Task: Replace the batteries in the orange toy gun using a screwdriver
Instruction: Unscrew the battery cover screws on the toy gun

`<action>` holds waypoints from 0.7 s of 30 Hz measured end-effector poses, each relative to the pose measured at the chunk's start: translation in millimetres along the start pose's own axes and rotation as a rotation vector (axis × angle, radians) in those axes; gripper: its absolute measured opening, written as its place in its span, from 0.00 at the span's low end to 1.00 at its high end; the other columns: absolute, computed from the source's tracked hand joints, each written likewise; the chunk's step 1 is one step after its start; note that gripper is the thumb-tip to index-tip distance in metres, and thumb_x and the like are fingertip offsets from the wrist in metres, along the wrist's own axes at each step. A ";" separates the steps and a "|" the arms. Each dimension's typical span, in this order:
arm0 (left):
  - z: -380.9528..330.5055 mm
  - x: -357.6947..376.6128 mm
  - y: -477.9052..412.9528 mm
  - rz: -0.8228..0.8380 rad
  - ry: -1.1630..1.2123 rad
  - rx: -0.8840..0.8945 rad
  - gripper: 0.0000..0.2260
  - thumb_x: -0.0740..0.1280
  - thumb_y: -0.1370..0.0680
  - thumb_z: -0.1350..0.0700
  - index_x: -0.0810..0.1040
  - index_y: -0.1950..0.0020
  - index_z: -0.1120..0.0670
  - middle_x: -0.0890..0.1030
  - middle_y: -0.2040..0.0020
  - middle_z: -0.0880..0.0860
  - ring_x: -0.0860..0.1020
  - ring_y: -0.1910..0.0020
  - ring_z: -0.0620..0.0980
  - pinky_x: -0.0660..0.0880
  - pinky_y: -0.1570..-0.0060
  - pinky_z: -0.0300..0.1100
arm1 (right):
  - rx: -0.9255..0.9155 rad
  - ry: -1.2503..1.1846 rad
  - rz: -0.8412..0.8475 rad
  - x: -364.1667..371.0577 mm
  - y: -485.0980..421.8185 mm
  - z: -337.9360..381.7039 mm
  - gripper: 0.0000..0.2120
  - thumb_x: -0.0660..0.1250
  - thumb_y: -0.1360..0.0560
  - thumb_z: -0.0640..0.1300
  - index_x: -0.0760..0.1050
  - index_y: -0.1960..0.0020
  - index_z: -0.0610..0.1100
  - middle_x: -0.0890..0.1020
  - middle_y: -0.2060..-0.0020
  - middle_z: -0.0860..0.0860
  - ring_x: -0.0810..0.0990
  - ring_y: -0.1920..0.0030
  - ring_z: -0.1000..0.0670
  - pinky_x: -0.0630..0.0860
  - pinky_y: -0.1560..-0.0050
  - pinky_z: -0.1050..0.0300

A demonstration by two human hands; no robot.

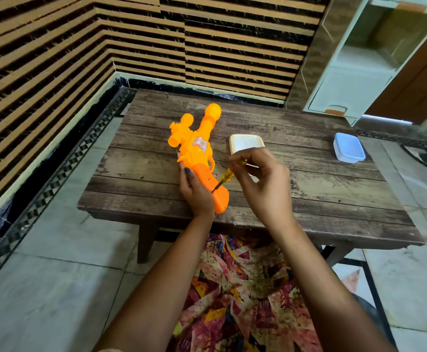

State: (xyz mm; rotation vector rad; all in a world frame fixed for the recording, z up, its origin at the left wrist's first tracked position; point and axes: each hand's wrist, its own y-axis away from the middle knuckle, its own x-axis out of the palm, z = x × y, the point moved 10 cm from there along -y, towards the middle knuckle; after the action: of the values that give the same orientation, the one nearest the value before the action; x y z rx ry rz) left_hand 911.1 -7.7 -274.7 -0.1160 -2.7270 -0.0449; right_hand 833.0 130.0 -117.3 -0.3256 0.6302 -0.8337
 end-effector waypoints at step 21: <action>8.4 -3.4 0.8 0.002 -0.124 0.000 0.18 0.58 0.27 0.36 0.66 0.37 0.32 0.70 0.31 0.60 0.71 0.36 0.67 0.68 0.40 0.66 | 0.423 0.285 -0.431 -92.9 63.1 -157.2 0.08 0.70 0.31 0.32 0.75 0.59 0.43 0.78 0.58 0.42 0.78 0.59 0.46 0.74 0.52 0.60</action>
State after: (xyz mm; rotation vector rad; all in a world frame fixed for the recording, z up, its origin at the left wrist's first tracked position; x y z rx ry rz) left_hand 910.9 -6.8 -283.8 -0.1250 -2.8508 -0.0389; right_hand 723.1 237.5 -234.3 0.0515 0.6373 -1.4159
